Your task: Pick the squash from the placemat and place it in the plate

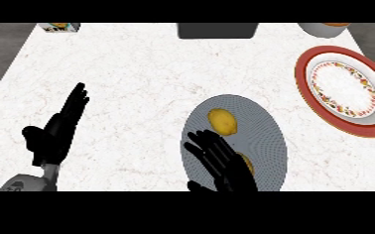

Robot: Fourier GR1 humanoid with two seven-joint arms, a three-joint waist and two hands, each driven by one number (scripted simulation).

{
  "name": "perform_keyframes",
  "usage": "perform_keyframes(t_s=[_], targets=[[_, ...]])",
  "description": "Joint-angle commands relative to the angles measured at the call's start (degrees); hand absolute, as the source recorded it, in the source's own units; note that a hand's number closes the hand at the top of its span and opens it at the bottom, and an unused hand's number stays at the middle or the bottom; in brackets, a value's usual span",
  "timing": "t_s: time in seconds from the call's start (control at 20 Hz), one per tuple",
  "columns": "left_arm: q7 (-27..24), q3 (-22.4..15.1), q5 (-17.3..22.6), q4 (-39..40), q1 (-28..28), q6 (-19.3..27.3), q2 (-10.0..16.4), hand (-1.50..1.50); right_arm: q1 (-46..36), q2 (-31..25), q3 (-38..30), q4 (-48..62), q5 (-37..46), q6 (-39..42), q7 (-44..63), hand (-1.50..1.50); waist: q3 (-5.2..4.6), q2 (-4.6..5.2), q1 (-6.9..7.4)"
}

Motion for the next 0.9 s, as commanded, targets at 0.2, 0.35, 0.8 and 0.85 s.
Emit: perform_keyframes(t_s=[0.2,0.35,0.8,0.85], targets=[[-4.6,1.4,-0.7,1.1,4.0,-3.4,0.2,0.0,17.1,-1.2,5.2,-11.9,26.2,-8.6,8.7,-1.5,0.07,-0.04,-0.2],[-4.0,0.7,-1.6,3.4,0.2,-1.1,-3.5,0.0,21.8,-2.8,2.7,-13.4,34.7,-2.8,13.7,-1.5,-0.01,0.03,-1.25],[-4.3,1.3,-2.5,1.9,1.8,-1.7,-2.7,0.0,29.3,3.1,4.2,-20.5,55.9,24.0,30.4,-1.5,0.05,0.2,0.02],[-8.1,2.9,-1.7,3.7,2.7,-4.1,-1.8,0.0,29.9,2.2,4.4,-24.0,55.6,28.0,30.8,-1.5,0.03,0.27,0.23]])
